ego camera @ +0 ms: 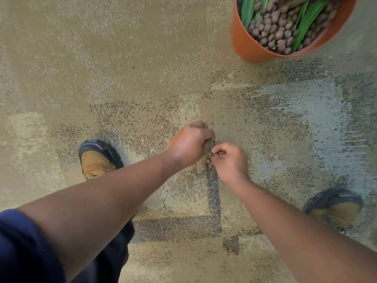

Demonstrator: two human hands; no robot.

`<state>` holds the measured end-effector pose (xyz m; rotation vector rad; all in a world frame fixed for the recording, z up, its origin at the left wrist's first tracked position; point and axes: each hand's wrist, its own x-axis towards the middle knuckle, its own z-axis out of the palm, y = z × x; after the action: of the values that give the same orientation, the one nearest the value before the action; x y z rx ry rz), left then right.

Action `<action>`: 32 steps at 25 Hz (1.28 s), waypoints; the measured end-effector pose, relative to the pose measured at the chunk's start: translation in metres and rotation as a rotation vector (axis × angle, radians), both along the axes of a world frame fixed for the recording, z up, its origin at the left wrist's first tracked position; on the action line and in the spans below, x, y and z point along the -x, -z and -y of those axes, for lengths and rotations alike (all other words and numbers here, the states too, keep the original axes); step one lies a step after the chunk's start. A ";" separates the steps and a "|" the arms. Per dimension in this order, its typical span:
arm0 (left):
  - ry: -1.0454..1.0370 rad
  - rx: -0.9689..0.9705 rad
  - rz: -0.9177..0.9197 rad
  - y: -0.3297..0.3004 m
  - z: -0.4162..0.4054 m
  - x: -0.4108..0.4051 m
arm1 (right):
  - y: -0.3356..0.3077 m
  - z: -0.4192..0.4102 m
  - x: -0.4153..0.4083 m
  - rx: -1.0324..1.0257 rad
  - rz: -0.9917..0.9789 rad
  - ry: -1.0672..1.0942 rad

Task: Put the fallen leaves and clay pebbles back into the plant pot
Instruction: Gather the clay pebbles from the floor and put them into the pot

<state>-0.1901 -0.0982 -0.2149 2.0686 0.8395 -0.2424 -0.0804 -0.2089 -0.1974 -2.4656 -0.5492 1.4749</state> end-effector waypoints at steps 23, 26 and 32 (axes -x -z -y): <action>-0.201 -0.352 0.342 -0.046 -0.063 -0.094 | -0.051 -0.078 -0.131 -0.764 0.541 -0.025; 0.138 -0.084 -0.011 -0.010 -0.010 -0.031 | -0.034 -0.030 -0.092 -0.280 0.186 -0.183; 0.415 0.062 -0.259 0.020 0.044 0.017 | -0.003 0.028 -0.017 0.232 -0.150 -0.402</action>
<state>-0.2066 -0.1417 -0.2349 2.1644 0.5316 -0.7654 -0.0632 -0.2366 -0.1948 -2.4836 -0.9338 1.9556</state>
